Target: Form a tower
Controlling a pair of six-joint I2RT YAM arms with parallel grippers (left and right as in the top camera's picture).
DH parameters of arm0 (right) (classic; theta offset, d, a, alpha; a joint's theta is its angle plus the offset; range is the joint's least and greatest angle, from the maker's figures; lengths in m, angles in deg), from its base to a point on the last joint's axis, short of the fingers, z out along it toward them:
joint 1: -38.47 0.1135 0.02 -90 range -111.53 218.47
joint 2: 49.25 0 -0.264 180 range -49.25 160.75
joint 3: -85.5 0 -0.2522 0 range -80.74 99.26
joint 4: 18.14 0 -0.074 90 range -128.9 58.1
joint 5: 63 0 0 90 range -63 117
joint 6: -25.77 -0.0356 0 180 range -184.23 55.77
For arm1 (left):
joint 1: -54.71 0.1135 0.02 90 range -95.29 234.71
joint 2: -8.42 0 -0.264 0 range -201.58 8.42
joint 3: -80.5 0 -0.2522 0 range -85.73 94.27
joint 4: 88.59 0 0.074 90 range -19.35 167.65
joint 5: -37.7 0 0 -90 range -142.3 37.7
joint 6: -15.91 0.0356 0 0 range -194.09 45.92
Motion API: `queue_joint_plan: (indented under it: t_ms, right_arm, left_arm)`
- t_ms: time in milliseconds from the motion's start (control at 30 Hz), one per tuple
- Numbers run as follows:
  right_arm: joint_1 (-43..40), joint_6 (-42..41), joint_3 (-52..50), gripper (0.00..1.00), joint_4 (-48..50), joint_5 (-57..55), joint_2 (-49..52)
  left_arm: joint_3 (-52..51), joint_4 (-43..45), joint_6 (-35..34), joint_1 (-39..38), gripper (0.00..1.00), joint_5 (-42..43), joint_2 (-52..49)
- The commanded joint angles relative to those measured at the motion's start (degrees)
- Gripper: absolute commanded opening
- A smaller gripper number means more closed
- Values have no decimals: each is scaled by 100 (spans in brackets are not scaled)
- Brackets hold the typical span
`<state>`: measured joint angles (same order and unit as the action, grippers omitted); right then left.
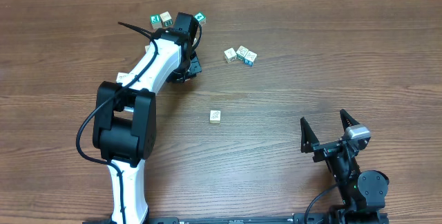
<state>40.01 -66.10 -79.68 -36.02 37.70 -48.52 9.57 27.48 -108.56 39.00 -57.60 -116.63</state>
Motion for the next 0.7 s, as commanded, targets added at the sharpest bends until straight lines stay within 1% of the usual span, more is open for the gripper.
queue_joint_plan:
  t_ms: [0, 67, 233, 600, 667]
  right_arm:
    - [0, 22, -61, 100, 22, -13, -55]
    - [0, 22, -61, 100, 22, -13, -55]
    - [0, 22, -61, 100, 22, -11, -55]
    - [0, 22, -61, 100, 20, -13, -55]
    - [0, 22, -61, 100, 22, -13, -55]
  left_arm:
    - [-22, -9, 26, 48, 16, -85, -94]
    - [-22, -9, 26, 48, 15, -83, -94]
    - [-22, -13, 175, 48, 15, -81, -94]
    - [-22, -15, 175, 46, 16, -81, -94]
    - [-22, -17, 175, 46, 14, -81, -94]
